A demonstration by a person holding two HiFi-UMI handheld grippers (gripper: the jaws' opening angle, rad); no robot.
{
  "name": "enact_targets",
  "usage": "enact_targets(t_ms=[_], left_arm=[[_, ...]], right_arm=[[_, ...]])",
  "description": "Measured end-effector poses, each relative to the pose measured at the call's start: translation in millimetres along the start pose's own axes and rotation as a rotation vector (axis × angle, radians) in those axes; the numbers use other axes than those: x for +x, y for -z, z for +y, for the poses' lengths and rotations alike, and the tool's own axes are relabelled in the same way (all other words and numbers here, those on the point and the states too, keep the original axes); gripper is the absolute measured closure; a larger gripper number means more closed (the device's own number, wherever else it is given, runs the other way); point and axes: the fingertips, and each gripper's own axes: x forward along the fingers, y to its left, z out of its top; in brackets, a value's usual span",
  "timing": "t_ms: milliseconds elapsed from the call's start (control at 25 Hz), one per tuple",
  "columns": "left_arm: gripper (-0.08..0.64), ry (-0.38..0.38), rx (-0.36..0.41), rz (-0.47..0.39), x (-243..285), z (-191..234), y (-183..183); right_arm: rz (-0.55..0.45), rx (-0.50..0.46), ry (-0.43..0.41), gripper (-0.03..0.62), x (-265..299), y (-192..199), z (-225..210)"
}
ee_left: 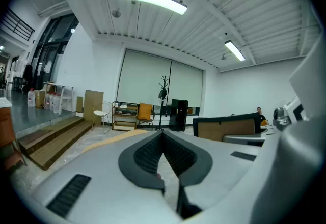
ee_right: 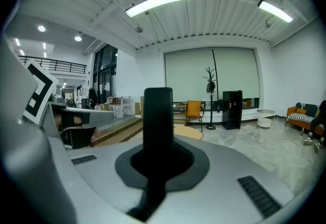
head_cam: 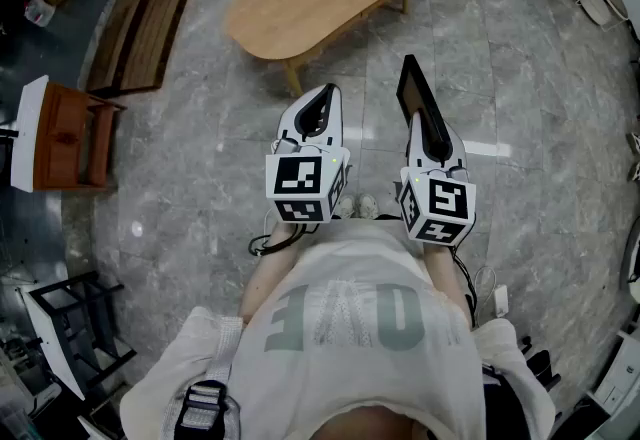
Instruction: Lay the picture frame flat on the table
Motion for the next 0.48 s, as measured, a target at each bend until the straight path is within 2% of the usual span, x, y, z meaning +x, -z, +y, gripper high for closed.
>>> enact_targets(t_ms=[200, 480], left_arm=[[0.551, 0.007, 0.014, 0.006, 1, 2, -1], [0.551, 0.007, -0.011, 0.011, 1, 20, 4]], right_arm=[[0.007, 0.0, -0.004, 0.577, 2, 0, 5], [0.01, -0.02, 0.006, 0.575, 8, 1, 13]])
